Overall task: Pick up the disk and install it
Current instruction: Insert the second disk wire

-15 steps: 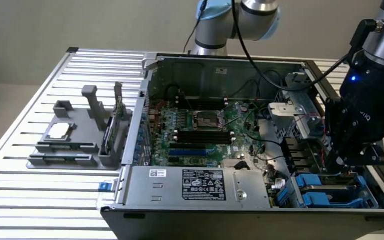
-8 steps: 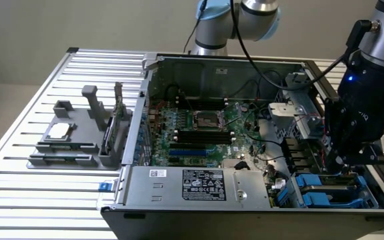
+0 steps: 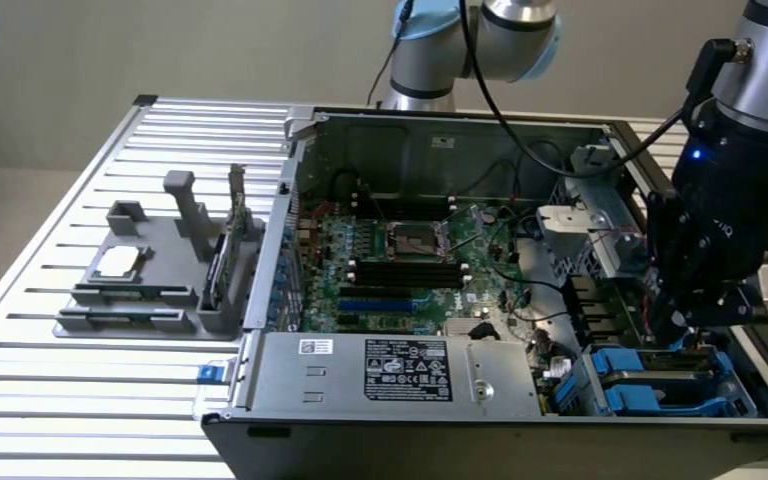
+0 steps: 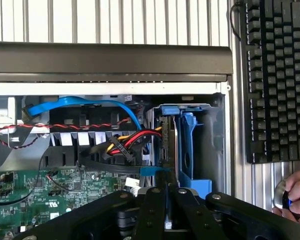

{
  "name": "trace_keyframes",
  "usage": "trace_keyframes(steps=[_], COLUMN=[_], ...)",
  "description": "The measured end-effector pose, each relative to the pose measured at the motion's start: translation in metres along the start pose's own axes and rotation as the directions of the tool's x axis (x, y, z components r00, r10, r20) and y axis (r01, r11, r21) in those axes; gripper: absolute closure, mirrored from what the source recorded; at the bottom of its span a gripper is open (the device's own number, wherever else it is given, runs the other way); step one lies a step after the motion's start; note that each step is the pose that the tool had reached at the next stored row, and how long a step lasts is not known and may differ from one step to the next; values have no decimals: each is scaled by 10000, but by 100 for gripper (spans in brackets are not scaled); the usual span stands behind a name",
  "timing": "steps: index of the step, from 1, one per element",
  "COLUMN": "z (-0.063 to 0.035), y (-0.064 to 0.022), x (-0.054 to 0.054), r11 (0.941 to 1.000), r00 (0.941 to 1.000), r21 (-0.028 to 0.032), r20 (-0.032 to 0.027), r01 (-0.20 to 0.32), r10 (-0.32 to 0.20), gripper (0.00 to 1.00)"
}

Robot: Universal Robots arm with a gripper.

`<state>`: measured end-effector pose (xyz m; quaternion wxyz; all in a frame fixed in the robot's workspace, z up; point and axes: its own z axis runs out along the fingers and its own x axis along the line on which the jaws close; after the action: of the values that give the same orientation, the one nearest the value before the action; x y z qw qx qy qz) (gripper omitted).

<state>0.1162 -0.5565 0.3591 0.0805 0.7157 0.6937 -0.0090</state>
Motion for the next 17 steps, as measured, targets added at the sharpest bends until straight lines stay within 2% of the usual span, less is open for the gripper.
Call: trace_keyframes(steps=[1,17], z=[-2,-5], y=[-1,-31], x=[4,13], r11=[10000,10000], r00=[10000,10000], r21=[-1,-20], r20=[2,-8], r01=[0,84], r10=[0,-84], gripper=[82,82])
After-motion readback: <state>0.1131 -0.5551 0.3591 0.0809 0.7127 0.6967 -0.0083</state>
